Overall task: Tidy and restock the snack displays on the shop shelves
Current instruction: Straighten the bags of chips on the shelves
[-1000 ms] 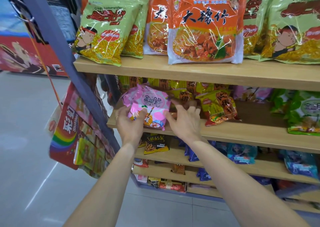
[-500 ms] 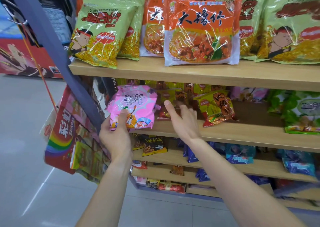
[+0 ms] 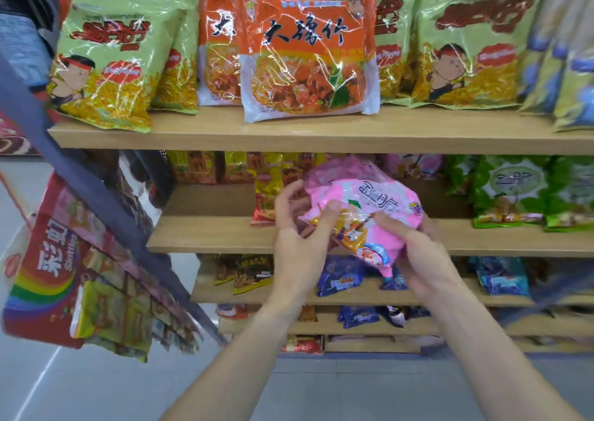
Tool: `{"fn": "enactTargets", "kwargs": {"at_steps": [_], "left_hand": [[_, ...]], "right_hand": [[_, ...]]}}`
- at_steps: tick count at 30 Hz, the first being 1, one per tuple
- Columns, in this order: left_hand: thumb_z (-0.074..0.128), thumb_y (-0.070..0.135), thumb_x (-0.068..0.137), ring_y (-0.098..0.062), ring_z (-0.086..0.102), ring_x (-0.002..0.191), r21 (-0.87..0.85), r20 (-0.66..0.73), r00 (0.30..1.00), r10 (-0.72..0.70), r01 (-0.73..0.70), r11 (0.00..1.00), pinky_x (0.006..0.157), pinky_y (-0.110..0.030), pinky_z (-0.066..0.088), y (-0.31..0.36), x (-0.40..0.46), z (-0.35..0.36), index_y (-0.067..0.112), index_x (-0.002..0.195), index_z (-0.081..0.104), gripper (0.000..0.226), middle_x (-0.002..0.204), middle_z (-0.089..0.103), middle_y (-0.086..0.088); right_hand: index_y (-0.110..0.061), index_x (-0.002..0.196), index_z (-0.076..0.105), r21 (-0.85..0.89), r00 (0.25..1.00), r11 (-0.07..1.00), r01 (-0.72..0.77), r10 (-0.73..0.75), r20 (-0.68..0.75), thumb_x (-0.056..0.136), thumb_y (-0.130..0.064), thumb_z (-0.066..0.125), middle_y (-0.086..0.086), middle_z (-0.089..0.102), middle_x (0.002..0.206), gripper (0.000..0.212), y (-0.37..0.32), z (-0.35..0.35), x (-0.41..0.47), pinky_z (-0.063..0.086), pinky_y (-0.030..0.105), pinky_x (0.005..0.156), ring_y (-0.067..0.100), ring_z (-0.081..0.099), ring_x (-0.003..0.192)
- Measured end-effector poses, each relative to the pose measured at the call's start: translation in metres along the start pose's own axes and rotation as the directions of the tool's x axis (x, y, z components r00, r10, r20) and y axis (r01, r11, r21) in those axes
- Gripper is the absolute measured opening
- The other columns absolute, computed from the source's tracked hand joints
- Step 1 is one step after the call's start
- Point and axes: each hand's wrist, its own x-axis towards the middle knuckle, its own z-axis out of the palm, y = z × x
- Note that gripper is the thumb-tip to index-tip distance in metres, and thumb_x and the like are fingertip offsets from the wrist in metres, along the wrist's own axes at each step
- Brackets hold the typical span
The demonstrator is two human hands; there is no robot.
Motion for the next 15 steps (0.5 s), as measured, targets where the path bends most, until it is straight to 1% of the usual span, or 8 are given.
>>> {"fn": "enactTargets", "kwargs": {"at_steps": [2,4,5,7,9,10,13,15], "left_hand": [[0.066,0.061,0.091,-0.014,0.062,0.111,0.065,0.083,0.997,-0.005,0.0,0.998,0.097,-0.049,0.055,-0.006,0.005,0.026,0.047,0.133,0.044,0.05,0.125,0.059,0.017],[0.051,0.056,0.102,-0.01,0.055,0.119,0.307,0.144,0.982,0.126,-0.165,0.937,0.105,-0.045,0.049,-0.017,0.012,0.046,0.036,0.138,0.045,0.041,0.132,0.056,0.011],[0.045,0.05,0.106,-0.015,0.053,0.121,0.445,0.186,0.957,0.224,-0.285,0.849,0.104,-0.044,0.048,-0.024,0.016,0.053,0.028,0.139,0.048,0.039,0.132,0.055,0.004],[0.04,0.039,0.11,-0.027,0.052,0.115,0.656,0.303,0.885,0.354,-0.463,0.596,0.096,-0.047,0.048,-0.034,0.025,0.062,0.018,0.137,0.054,0.037,0.125,0.058,-0.008],[0.04,0.039,0.108,-0.032,0.054,0.108,0.788,0.402,0.842,0.361,-0.519,0.332,0.093,-0.047,0.048,-0.045,0.035,0.063,0.018,0.136,0.056,0.038,0.119,0.061,-0.011],[0.043,0.04,0.106,-0.033,0.055,0.112,0.824,0.435,0.837,0.331,-0.519,0.228,0.097,-0.047,0.047,-0.049,0.039,0.062,0.019,0.137,0.055,0.039,0.121,0.062,-0.012],[0.059,0.033,0.099,-0.035,0.05,0.134,0.858,0.473,0.844,0.25,-0.506,0.085,0.117,-0.05,0.037,-0.057,0.05,0.058,0.019,0.143,0.051,0.046,0.143,0.054,-0.015],[0.063,0.025,0.096,-0.035,0.041,0.145,0.863,0.479,0.84,0.254,-0.503,0.036,0.123,-0.051,0.031,-0.056,0.054,0.056,0.016,0.148,0.047,0.056,0.153,0.045,-0.017]], "right_hand": [[-0.004,0.129,0.062,0.05,0.998,0.999,0.009,-0.006,-0.069,0.079,-0.008,0.076,0.013,0.073,0.118,0.052,-0.01,-0.03,0.004,0.062,0.035,0.061,0.032,0.073,0.1],[-0.001,0.123,0.064,0.065,0.99,0.998,0.017,-0.008,-0.143,0.07,-0.012,0.079,0.015,0.073,0.115,0.056,-0.02,-0.055,0.012,0.058,0.035,0.049,0.033,0.073,0.085],[-0.001,0.12,0.065,0.062,0.981,0.998,0.021,-0.009,-0.192,0.068,-0.011,0.079,0.018,0.072,0.114,0.055,-0.024,-0.065,0.019,0.056,0.035,0.048,0.033,0.071,0.085],[0.004,0.119,0.063,0.068,0.964,0.997,0.044,-0.024,-0.263,0.067,-0.002,0.078,0.024,0.068,0.116,0.055,-0.033,-0.082,0.034,0.06,0.037,0.057,0.035,0.067,0.095],[0.01,0.125,0.058,-0.001,0.95,0.999,0.033,-0.031,-0.311,0.066,0.001,0.076,0.028,0.068,0.116,0.063,-0.042,-0.09,0.047,0.06,0.038,0.061,0.033,0.069,0.09],[0.007,0.129,0.055,-0.027,0.946,1.0,0.016,-0.024,-0.324,0.066,0.001,0.076,0.028,0.068,0.115,0.066,-0.045,-0.093,0.054,0.06,0.038,0.061,0.031,0.069,0.085],[-0.003,0.133,0.046,-0.039,0.931,0.999,-0.018,0.002,-0.365,0.067,0.003,0.075,0.025,0.064,0.119,0.073,-0.053,-0.092,0.067,0.059,0.048,0.08,0.032,0.067,0.095],[-0.001,0.126,0.041,-0.038,0.918,0.999,-0.014,-0.003,-0.397,0.075,0.009,0.068,0.029,0.06,0.121,0.058,-0.057,-0.09,0.077,0.054,0.052,0.087,0.033,0.064,0.097]]}}
